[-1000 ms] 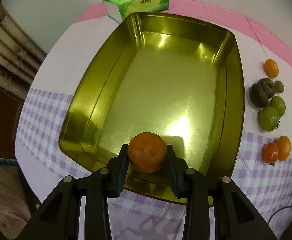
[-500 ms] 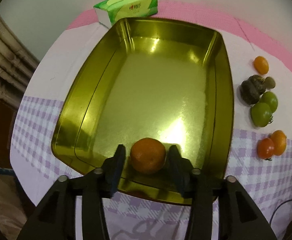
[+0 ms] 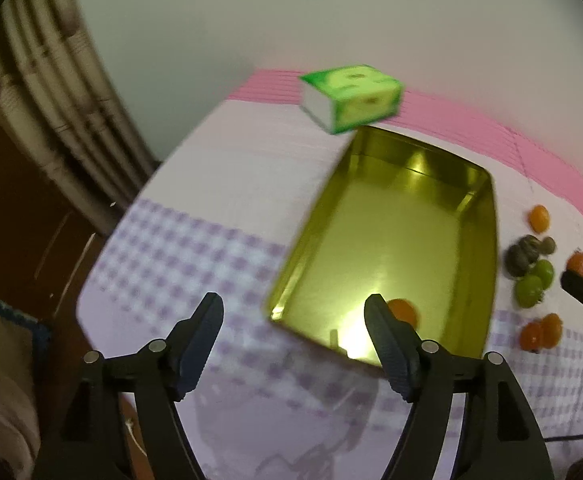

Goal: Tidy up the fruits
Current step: 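Lower the red tomato into the tin tray and open the right tool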

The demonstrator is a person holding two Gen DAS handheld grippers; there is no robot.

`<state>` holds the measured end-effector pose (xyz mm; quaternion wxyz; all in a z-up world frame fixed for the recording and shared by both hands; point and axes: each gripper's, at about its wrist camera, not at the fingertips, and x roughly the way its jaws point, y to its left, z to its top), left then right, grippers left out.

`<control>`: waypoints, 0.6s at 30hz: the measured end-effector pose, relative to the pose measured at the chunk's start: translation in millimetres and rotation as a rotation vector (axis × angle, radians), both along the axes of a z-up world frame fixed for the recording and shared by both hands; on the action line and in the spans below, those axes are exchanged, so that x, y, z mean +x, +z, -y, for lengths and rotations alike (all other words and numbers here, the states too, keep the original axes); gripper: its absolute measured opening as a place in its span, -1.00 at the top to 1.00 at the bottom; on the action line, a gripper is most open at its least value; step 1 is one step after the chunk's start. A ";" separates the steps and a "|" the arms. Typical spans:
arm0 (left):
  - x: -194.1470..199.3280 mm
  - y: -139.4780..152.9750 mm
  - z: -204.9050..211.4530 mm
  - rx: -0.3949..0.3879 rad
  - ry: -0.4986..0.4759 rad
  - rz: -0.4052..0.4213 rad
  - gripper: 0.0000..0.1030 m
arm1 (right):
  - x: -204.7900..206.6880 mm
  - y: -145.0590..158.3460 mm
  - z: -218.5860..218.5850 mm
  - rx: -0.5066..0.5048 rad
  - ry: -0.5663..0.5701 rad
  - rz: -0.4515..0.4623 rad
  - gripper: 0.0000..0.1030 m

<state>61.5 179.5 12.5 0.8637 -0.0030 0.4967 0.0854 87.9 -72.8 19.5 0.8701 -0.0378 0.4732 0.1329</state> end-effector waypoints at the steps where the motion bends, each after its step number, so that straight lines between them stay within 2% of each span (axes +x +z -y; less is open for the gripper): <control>1: -4.0 -0.5 -8.6 0.002 0.021 0.001 -0.44 | 2.7 0.3 -12.8 0.006 0.024 0.000 0.41; 5: -15.4 -6.2 -30.8 -0.013 0.073 -0.007 -0.44 | 19.3 -0.8 -65.4 0.048 0.099 -0.007 0.41; 9: -19.6 -9.7 -42.0 -0.043 0.095 -0.004 -0.44 | 32.1 -15.2 -104.8 0.037 0.141 -0.036 0.41; 18: -15.3 -21.8 -45.6 -0.075 0.111 -0.030 -0.44 | 33.8 -51.8 -115.5 -0.059 0.163 -0.096 0.42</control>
